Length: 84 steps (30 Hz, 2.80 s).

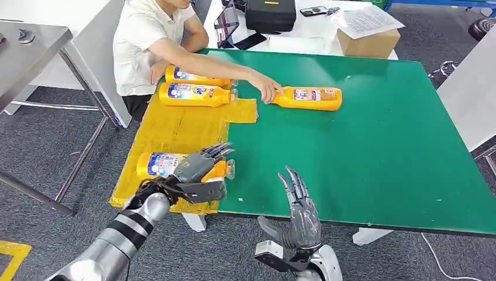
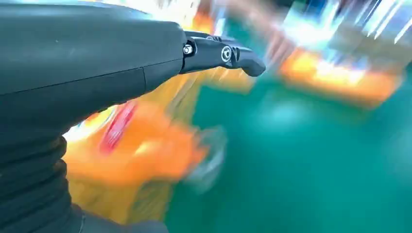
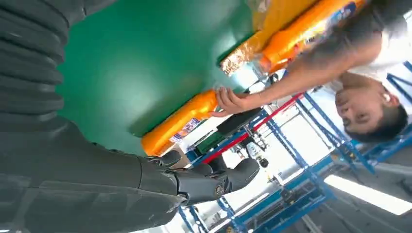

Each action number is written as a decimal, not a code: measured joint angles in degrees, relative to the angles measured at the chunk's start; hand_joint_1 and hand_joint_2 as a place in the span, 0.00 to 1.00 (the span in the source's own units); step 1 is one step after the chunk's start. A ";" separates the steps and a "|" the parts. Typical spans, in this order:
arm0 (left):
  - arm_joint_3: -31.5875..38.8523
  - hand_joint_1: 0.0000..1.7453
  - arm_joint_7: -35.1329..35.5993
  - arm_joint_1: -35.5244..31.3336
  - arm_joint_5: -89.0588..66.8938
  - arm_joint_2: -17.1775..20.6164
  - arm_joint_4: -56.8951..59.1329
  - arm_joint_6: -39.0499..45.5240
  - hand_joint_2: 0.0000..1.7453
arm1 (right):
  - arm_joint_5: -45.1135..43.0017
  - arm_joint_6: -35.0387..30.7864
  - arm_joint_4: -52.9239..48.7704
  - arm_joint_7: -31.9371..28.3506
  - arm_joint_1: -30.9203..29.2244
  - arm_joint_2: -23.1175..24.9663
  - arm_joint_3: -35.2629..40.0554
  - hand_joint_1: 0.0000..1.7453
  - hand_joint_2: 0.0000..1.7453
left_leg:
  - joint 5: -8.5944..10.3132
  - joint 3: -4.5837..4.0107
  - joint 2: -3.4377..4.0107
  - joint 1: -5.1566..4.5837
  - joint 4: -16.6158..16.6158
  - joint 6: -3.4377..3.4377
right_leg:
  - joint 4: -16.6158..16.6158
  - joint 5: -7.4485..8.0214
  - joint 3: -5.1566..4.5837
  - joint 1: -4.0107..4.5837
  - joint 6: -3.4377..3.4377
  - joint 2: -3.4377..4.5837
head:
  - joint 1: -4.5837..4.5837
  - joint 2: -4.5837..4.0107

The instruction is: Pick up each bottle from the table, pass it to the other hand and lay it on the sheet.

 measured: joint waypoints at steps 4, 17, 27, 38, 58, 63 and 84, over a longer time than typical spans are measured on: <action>-0.40 0.00 -9.55 6.76 5.78 -2.17 -12.12 13.40 1.00 | 10.03 0.33 -0.24 5.24 0.71 -0.18 -2.08 0.00 1.00 | -0.05 -0.07 0.01 0.00 0.00 -0.02 | -0.01 -0.02 -0.06 0.00 0.01 0.01 | 0.04 0.00; 0.48 0.00 -13.38 20.09 29.29 -10.34 -19.45 19.99 1.00 | 19.92 0.28 8.61 25.40 -5.87 -13.23 -2.56 0.00 1.00 | -0.03 -0.06 -0.05 -0.13 0.01 0.09 | -0.09 0.07 -0.03 -0.13 0.16 -0.01 | -0.02 0.00; 0.44 0.00 -13.32 19.90 29.33 -11.22 -18.27 19.90 1.00 | 23.99 2.49 14.89 28.24 -14.05 -17.29 -2.49 0.00 1.00 | 0.01 -0.06 -0.06 -0.12 0.01 0.10 | -0.06 0.08 -0.01 -0.12 0.16 -0.03 | -0.02 0.00; -1.14 0.00 -13.36 18.07 30.16 -11.70 -16.69 19.64 1.00 | 20.71 14.19 30.91 28.70 -27.10 -16.33 -0.15 0.78 1.00 | 0.03 0.03 0.04 -0.12 0.02 0.12 | -0.06 0.12 0.03 -0.13 0.19 0.02 | -0.04 0.00; -1.16 0.00 -12.77 16.58 33.73 -11.92 -15.31 18.33 1.00 | -7.05 39.92 39.36 12.21 -32.83 -17.03 0.80 1.00 1.00 | -0.09 1.07 0.22 -0.06 0.01 0.14 | -0.16 0.13 0.97 -0.04 0.21 0.17 | 0.00 0.00; -0.59 0.00 -10.12 16.69 43.97 -12.59 -15.14 14.02 1.00 | -19.21 42.20 32.91 7.37 -26.85 -15.41 -2.21 1.00 1.00 | -0.11 0.99 0.21 -0.03 0.01 0.11 | -0.15 0.12 0.91 -0.01 0.19 0.20 | -0.04 0.00; -2.15 0.00 -1.73 18.68 57.99 -10.76 -13.44 5.52 1.00 | -29.30 31.98 10.93 6.86 -13.59 -3.98 1.53 0.97 1.00 | 0.03 0.05 0.11 0.01 0.00 0.02 | -0.07 0.12 0.05 0.00 0.19 0.15 | -0.04 0.00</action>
